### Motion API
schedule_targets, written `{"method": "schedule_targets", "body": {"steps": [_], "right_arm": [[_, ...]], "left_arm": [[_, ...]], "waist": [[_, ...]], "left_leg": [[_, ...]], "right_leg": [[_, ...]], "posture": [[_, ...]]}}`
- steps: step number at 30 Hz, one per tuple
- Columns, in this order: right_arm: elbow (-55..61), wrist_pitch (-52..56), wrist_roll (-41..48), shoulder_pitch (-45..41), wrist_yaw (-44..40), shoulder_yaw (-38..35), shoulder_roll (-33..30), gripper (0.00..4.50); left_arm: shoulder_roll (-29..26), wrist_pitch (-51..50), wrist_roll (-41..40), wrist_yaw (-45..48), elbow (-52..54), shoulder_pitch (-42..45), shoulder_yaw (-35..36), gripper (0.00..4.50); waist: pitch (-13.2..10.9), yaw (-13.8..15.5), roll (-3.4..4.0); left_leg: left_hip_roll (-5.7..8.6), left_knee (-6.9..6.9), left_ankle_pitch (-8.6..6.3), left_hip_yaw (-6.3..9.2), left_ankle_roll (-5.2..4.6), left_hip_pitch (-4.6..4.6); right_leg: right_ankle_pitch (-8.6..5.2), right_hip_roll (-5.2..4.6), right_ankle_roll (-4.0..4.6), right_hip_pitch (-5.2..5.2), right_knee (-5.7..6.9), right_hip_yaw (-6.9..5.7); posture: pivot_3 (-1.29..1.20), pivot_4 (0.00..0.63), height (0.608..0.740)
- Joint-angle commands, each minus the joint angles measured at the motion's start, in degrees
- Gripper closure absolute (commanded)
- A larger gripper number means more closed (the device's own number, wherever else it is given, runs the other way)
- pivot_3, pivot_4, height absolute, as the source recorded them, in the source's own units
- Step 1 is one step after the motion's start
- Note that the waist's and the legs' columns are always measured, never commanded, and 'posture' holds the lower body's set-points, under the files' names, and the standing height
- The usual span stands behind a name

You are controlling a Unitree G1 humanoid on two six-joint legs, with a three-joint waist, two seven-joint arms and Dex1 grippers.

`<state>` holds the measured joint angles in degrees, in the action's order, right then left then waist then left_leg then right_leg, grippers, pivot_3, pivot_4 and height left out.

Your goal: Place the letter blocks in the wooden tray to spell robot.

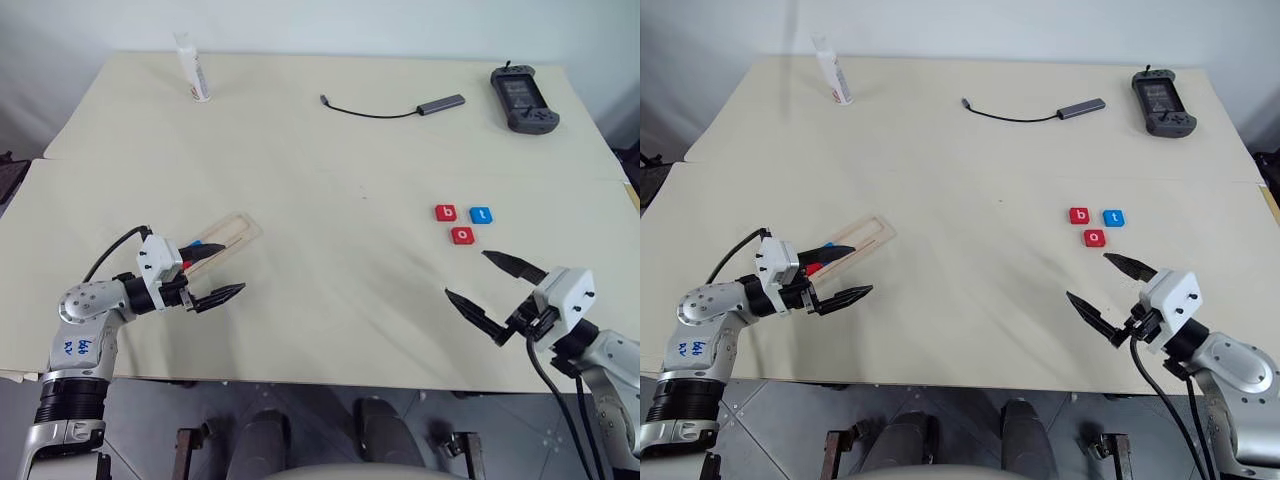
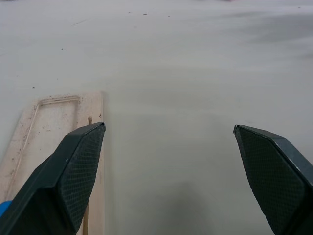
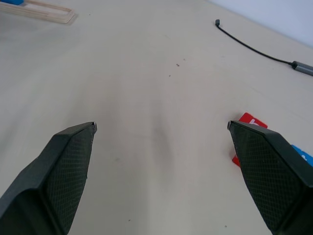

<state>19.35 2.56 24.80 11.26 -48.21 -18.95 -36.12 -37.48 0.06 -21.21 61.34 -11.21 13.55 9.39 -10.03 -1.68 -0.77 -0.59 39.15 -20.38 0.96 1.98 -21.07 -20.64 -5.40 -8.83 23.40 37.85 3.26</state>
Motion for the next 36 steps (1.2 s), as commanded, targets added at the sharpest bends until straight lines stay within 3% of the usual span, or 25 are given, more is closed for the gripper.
{"method": "schedule_targets", "body": {"steps": [1,10,18,25,30,36], "right_arm": [[0.4,-0.1,1.6,-0.7,-1.3,-0.1,-0.5,0.0],[-3.1,3.1,3.3,-13.8,-7.3,10.1,0.6,0.0],[-2.1,4.3,4.2,-22.9,-11.9,19.4,3.7,0.0],[-0.8,5.0,5.1,-22.2,-13.5,19.7,2.5,0.0],[-1.2,4.9,4.9,-20.5,-13.3,18.2,1.3,0.0],[-0.4,4.8,4.0,-19.4,-11.2,17.9,1.9,0.0]], "left_arm": [[-0.9,0.2,-0.1,-0.6,3.1,-1.1,0.9,0.03],[-2.0,-1.3,-5.0,-6.5,7.7,-14.7,15.6,0.03],[-1.9,-2.3,-7.9,-7.8,2.9,-25.1,26.6,0.03],[-2.7,-0.5,-7.0,-5.9,2.1,-22.6,24.6,0.03],[-3.3,-2.3,-5.9,-5.8,1.5,-15.1,19.3,0.03],[-4.6,-0.2,0.0,-5.0,-9.4,-4.6,11.7,0.03]], "waist": [[0.0,0.0,0.0],[0.0,-1.2,0.0],[0.0,-1.0,0.0],[0.0,0.2,-0.06],[0.0,0.1,-0.06],[0.0,-0.4,-0.06]], "left_leg": [[0.0,0.0,0.0,0.0,0.0,0.0],[-0.24,-0.01,0.0,0.04,0.01,0.03],[-0.17,-0.01,-0.03,0.13,-0.05,-0.01],[-0.09,-0.01,-0.08,0.21,-0.12,-0.09],[-0.09,-0.01,-0.08,0.26,-0.12,-0.1],[0.02,-0.01,-0.06,0.15,-0.09,-0.04]], "right_leg": [[0.0,0.0,0.0,0.0,0.0,0.0],[0.0,-0.01,0.0,0.01,0.01,0.0],[0.0,-0.16,0.0,-0.01,-0.06,-0.08],[0.0,-0.27,0.01,-0.07,-0.2,-0.29],[0.0,-0.25,0.01,-0.11,-0.22,-0.38],[0.0,-0.09,0.01,-0.03,-0.1,-0.36]], "posture": [[0.0,0.15,0.74],[0.0,0.15,0.74],[0.0,0.15,0.74],[0.0,0.15,0.74],[0.0,0.15,0.74],[0.0,0.15,0.74]]}}
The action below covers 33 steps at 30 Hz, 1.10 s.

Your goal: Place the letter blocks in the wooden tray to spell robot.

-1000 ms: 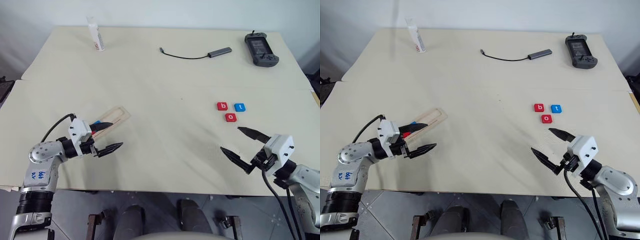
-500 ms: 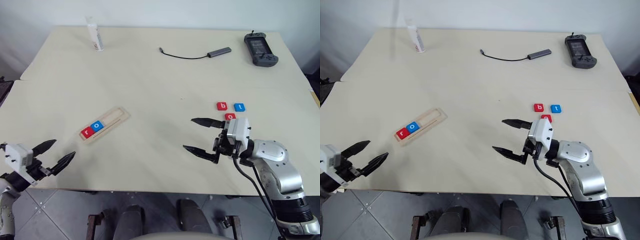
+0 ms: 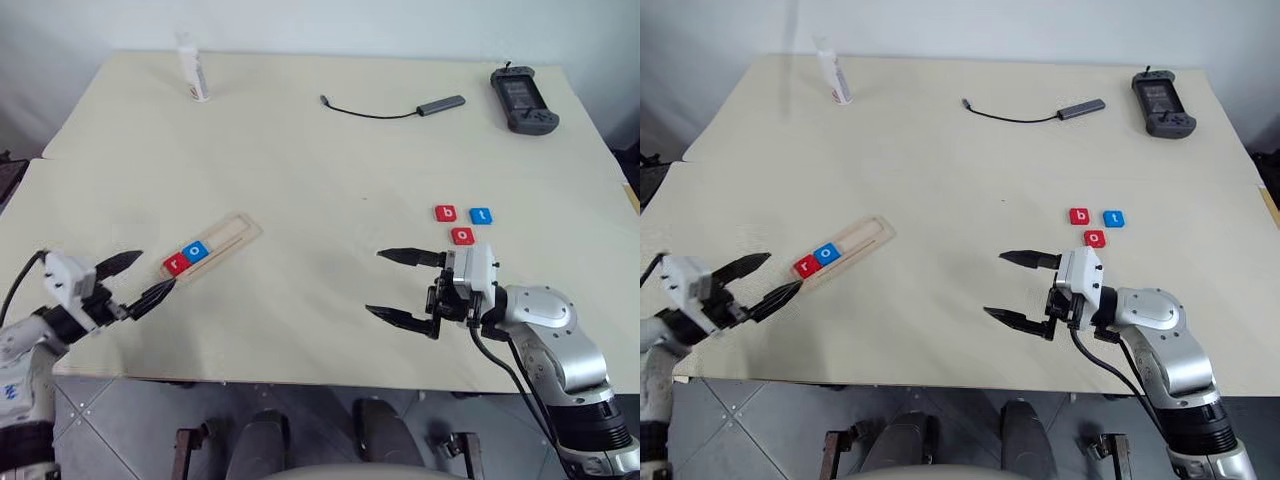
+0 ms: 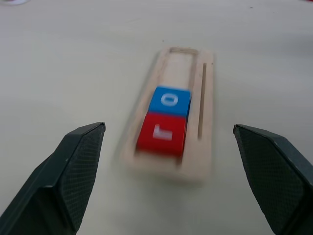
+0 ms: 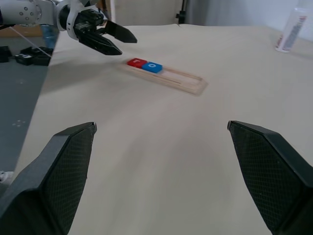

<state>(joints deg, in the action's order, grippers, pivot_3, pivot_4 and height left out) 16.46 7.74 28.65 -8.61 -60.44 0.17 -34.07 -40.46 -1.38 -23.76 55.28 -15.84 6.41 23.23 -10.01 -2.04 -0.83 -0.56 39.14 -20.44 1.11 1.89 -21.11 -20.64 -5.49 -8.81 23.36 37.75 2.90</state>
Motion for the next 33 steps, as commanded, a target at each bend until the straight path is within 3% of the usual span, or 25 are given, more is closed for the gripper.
{"method": "schedule_targets", "body": {"steps": [1,7,17,27,31,33], "right_arm": [[2.7,-0.4,0.1,0.7,1.3,-1.3,-0.1,0.0],[4.2,-0.5,-0.2,2.6,3.2,-1.8,0.0,0.0],[4.8,-0.8,-0.2,2.9,5.3,-2.6,-0.1,0.0],[4.7,-1.7,-1.4,3.2,6.8,-1.8,0.9,0.0],[4.8,-1.7,-1.4,3.2,7.2,-2.0,1.0,0.0],[4.8,-1.8,-1.4,3.3,7.2,-2.1,0.9,0.0]], "left_arm": [[-1.8,1.6,3.0,1.4,-6.3,3.5,-2.7,0.03],[-3.6,2.1,4.4,4.1,-12.7,6.9,-4.7,0.03],[-5.4,-1.0,4.2,9.4,-13.2,7.5,-7.1,0.03],[-6.8,2.7,8.5,10.0,-19.5,9.6,-10.5,0.03],[-6.3,6.7,10.0,9.4,-21.9,9.5,-11.7,0.95],[-6.0,8.5,9.9,9.4,-22.5,9.5,-11.8,1.11]], "waist": [[0.0,-0.1,0.0],[0.0,-0.4,0.0],[0.0,-0.3,0.01],[0.0,-0.2,0.06],[0.1,-0.2,0.1],[0.1,-0.2,0.15]], "left_leg": [[0.01,0.0,0.01,-0.01,0.01,0.0],[-0.01,0.0,0.01,0.0,0.02,-0.01],[-0.04,0.02,0.01,-0.01,0.02,0.02],[-0.02,0.03,0.02,-0.02,0.03,0.06],[-0.02,0.03,0.02,-0.04,0.03,0.08],[-0.02,0.03,0.02,-0.05,0.03,0.09]], "right_leg": [[0.0,0.02,0.0,0.01,0.0,0.0],[0.0,-0.03,0.0,0.02,0.02,-0.09],[0.0,-0.06,0.0,0.01,0.06,-0.07],[0.0,-0.06,0.0,0.0,0.1,-0.07],[0.0,-0.05,0.0,-0.01,0.11,-0.05],[0.0,-0.06,0.0,-0.01,0.11,-0.04]], "posture": [[0.0,0.15,0.74],[0.0,0.15,0.74],[0.0,0.15,0.74],[0.0,0.15,0.74],[0.0,0.15,0.74],[0.0,0.15,0.74]]}}
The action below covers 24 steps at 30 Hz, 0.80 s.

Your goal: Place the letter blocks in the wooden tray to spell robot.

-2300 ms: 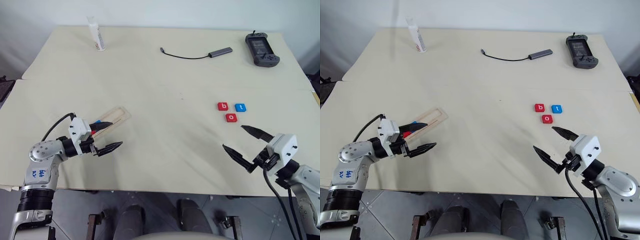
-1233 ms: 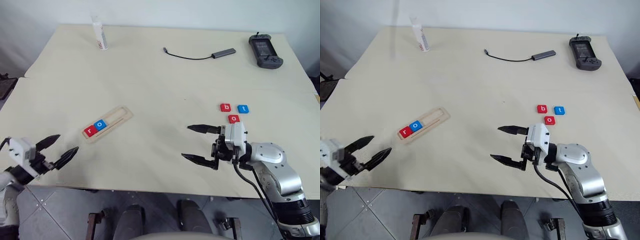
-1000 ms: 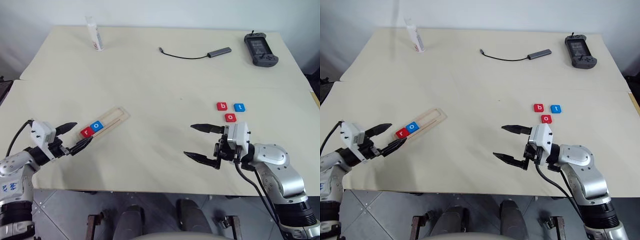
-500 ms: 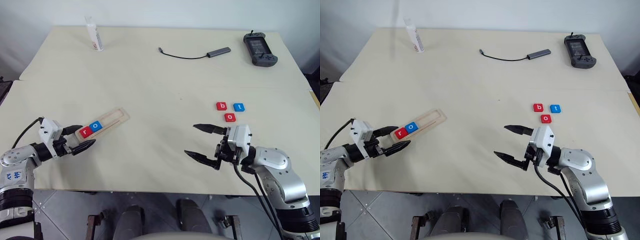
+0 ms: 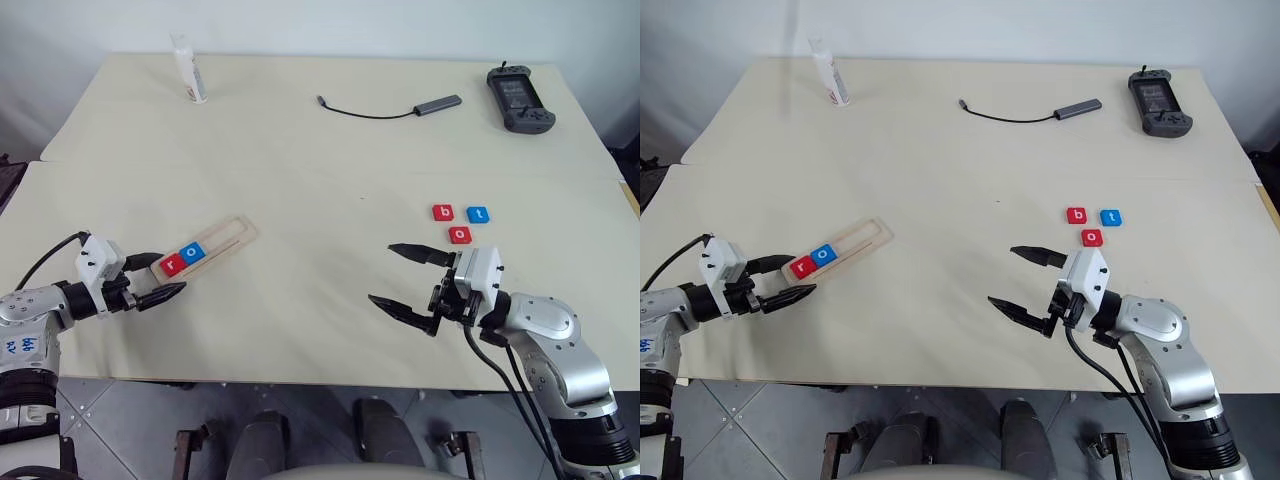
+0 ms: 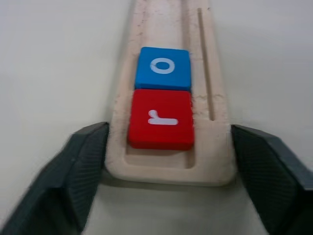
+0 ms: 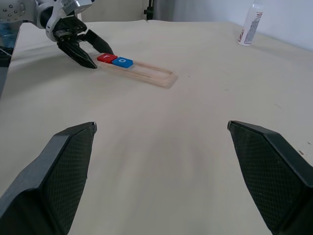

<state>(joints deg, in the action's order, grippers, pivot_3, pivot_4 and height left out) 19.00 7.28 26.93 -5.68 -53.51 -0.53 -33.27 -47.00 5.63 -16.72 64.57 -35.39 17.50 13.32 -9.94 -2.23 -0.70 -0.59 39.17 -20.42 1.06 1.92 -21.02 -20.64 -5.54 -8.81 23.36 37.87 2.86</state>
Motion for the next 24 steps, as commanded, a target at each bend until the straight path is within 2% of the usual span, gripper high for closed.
{"method": "schedule_targets", "body": {"steps": [1,6,12,17,24], "right_arm": [[2.2,-1.3,0.3,0.4,0.3,-1.5,0.0,0.0],[2.4,-1.2,0.4,1.2,0.3,-2.8,-1.0,0.0],[5.6,-0.3,1.1,6.4,1.1,-7.2,-3.1,0.0],[9.9,0.6,1.7,14.2,2.9,-13.4,-4.3,0.0],[16.6,2.1,3.2,27.6,5.8,-20.3,-2.8,0.0]], "left_arm": [[0.8,2.6,2.7,-0.1,-3.2,-1.4,-1.7,1.11],[4.3,1.8,-2.1,1.9,4.5,0.7,-1.6,1.11],[9.1,-3.9,-1.4,4.6,13.9,6.5,-8.9,1.11],[11.6,-2.2,5.2,7.5,11.2,14.1,-17.9,1.11],[15.2,-1.7,8.2,9.5,5.3,21.3,-22.5,1.11]], "waist": [[0.0,0.0,0.04],[0.0,0.5,0.1],[0.0,1.8,-0.01],[0.0,1.9,-0.01],[0.0,1.5,-0.04]], "left_leg": [[0.0,0.0,0.0,0.0,0.0,0.01],[0.0,0.01,0.0,-0.01,-0.01,0.01],[0.12,0.07,-0.02,0.13,-0.08,-0.25],[0.35,0.05,-0.02,0.07,-0.09,-0.25],[0.36,0.06,0.0,-0.06,-0.09,-0.19]], "right_leg": [[0.0,0.0,0.0,-0.01,0.0,0.0],[0.0,-0.02,0.0,-0.01,0.01,0.01],[0.03,-0.14,-0.05,-0.02,-0.01,-0.17],[0.03,-0.12,-0.05,-0.02,-0.06,-0.21],[0.03,-0.04,-0.05,-0.03,-0.1,-0.17]], "posture": [[0.0,0.15,0.74],[0.0,0.15,0.74],[0.0,0.15,0.74],[0.0,0.15,0.74],[0.0,0.15,0.74]]}}
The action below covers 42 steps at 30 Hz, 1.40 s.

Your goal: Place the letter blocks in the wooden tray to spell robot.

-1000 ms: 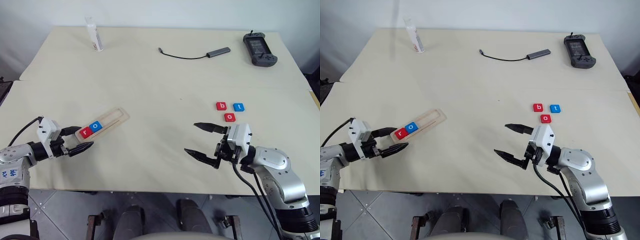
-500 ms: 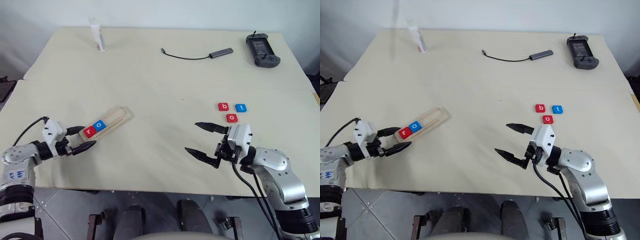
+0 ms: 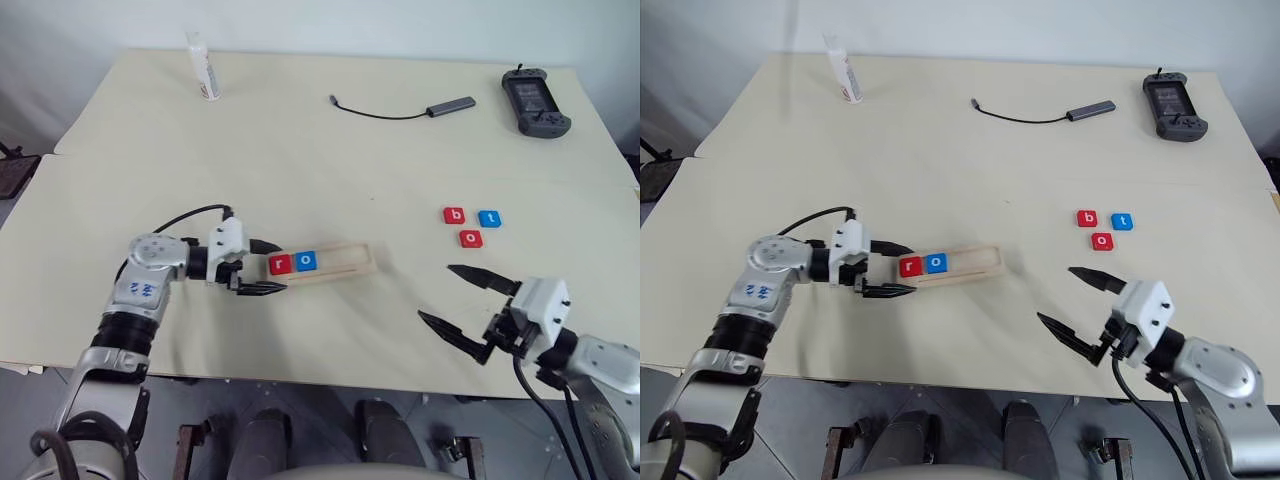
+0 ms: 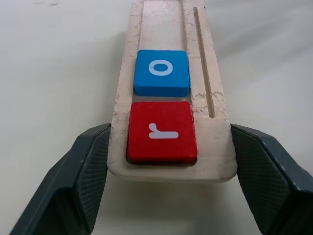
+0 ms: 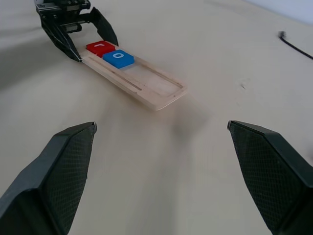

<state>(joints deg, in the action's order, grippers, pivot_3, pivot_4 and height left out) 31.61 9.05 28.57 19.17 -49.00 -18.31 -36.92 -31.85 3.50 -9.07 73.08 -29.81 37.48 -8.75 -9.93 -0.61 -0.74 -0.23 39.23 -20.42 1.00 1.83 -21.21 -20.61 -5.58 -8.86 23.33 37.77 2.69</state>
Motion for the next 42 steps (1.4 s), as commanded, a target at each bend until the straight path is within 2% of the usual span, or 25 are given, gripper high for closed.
{"method": "schedule_targets", "body": {"steps": [1,7,9,11,21,24,26,31,33,35,37,40,42], "right_arm": [[4.5,0.2,1.5,4.0,1.8,-3.0,1.2,0.0],[5.7,-0.4,0.7,8.2,3.8,-3.1,3.2,0.0],[5.8,-0.6,0.5,9.0,3.9,-3.1,3.4,0.0],[6.0,-0.6,0.7,9.6,4.3,-3.6,3.7,0.0],[5.4,-5.0,1.1,18.4,6.0,-12.4,8.9,0.0],[3.2,-3.4,4.5,20.8,7.0,-15.5,11.2,0.0],[1.6,-3.9,4.5,20.3,7.0,-16.6,11.4,0.0],[-2.4,-4.2,2.8,13.7,9.0,-16.5,9.6,0.0],[-1.7,2.0,4.0,11.2,11.1,-15.5,6.9,0.0],[-1.5,14.8,4.5,1.0,14.9,-11.7,-2.0,0.0],[-3.4,24.5,5.8,-8.8,18.0,-8.7,-8.2,0.0],[-9.9,39.6,8.0,-25.4,21.4,-2.4,-12.8,0.0],[-13.5,45.2,6.7,-32.5,22.5,1.6,-13.9,0.0]], "left_arm": [[0.3,0.3,0.6,1.1,-0.4,1.7,-0.6,1.11],[1.8,2.7,2.6,1.5,-4.2,3.7,-2.1,1.11],[2.8,3.0,2.3,0.7,-5.2,4.5,-1.2,0.38],[3.4,1.8,1.9,0.3,-5.7,5.0,-0.5,0.02],[0.9,7.1,-6.2,5.1,-10.0,2.7,9.2,0.02],[-3.5,5.4,-7.6,6.5,-9.0,-0.9,12.2,0.02],[-4.3,4.7,-8.8,6.3,-5.7,-3.7,13.4,0.02],[-4.5,1.4,-12.2,4.4,6.1,-12.7,15.4,0.02],[-4.5,-0.1,-12.6,3.2,9.2,-14.5,15.6,0.02],[-4.5,-2.4,-14.1,2.7,15.4,-18.7,15.5,0.02],[-3.9,-3.6,-15.5,1.4,19.8,-21.3,16.0,0.02],[-2.8,-4.3,-16.7,-1.9,22.3,-22.1,17.7,0.02],[-2.4,-4.4,-17.0,-3.2,23.1,-22.5,18.1,0.02]], "waist": [[0.0,-0.3,-0.01],[0.0,-0.8,-0.02],[0.0,-0.8,-0.02],[0.0,-0.8,-0.03],[0.0,-1.0,-0.02],[0.0,-1.1,-0.02],[0.0,-1.1,-0.03],[0.0,-0.9,-0.02],[0.0,-0.9,-0.01],[0.0,-1.3,0.01],[-0.1,-2.4,0.1],[-0.1,-2.4,0.09],[-0.1,-2.0,0.09]], "left_leg": [[-0.01,0.0,0.0,0.0,0.0,0.0],[0.01,0.01,0.03,0.05,-0.04,0.06],[0.03,0.01,0.05,0.05,-0.04,0.07],[0.03,0.01,0.05,0.06,-0.04,0.06],[0.02,-0.01,0.05,0.08,-0.04,0.09],[0.0,-0.02,0.04,0.09,-0.05,0.13],[-0.02,-0.03,0.04,0.09,-0.05,0.14],[-0.16,-0.02,0.02,0.1,-0.09,0.16],[-0.31,-0.02,0.03,0.1,-0.09,0.16],[-0.36,-0.01,0.04,0.1,-0.07,0.17],[-0.39,0.01,0.03,-0.17,-0.09,0.3],[-0.48,0.0,0.18,-0.08,-0.11,0.37],[-0.57,-0.09,0.31,0.1,0.03,0.27]], "right_leg": [[0.0,0.0,0.0,0.0,-0.01,0.01],[0.02,-0.01,-0.04,-0.03,0.02,0.1],[0.02,-0.01,-0.04,-0.05,0.04,0.09],[0.02,-0.02,-0.05,-0.07,0.02,0.1],[0.02,-0.02,-0.05,-0.06,0.02,0.1],[0.03,-0.02,-0.05,-0.06,0.05,0.16],[0.03,-0.01,-0.05,-0.06,0.06,0.18],[0.05,-0.15,-0.09,-0.12,0.04,0.26],[0.05,-0.12,-0.09,-0.11,0.03,0.24],[0.05,-0.08,-0.08,-0.13,0.05,0.24],[0.15,-0.07,-0.15,-0.14,0.03,0.48],[0.26,0.01,-0.17,-0.18,-0.02,0.46],[0.28,0.13,-0.09,-0.1,-0.04,0.32]], "posture": [[0.0,0.15,0.74],[0.0,0.15,0.74],[0.0,0.15,0.74],[0.0,0.15,0.74],[0.0,0.15,0.74],[0.0,0.15,0.74],[0.0,0.15,0.74],[0.0,0.15,0.74],[0.0,0.15,0.74],[0.0,0.15,0.74],[0.0,0.15,0.74],[0.0,0.15,0.74],[0.0,0.15,0.74]]}}
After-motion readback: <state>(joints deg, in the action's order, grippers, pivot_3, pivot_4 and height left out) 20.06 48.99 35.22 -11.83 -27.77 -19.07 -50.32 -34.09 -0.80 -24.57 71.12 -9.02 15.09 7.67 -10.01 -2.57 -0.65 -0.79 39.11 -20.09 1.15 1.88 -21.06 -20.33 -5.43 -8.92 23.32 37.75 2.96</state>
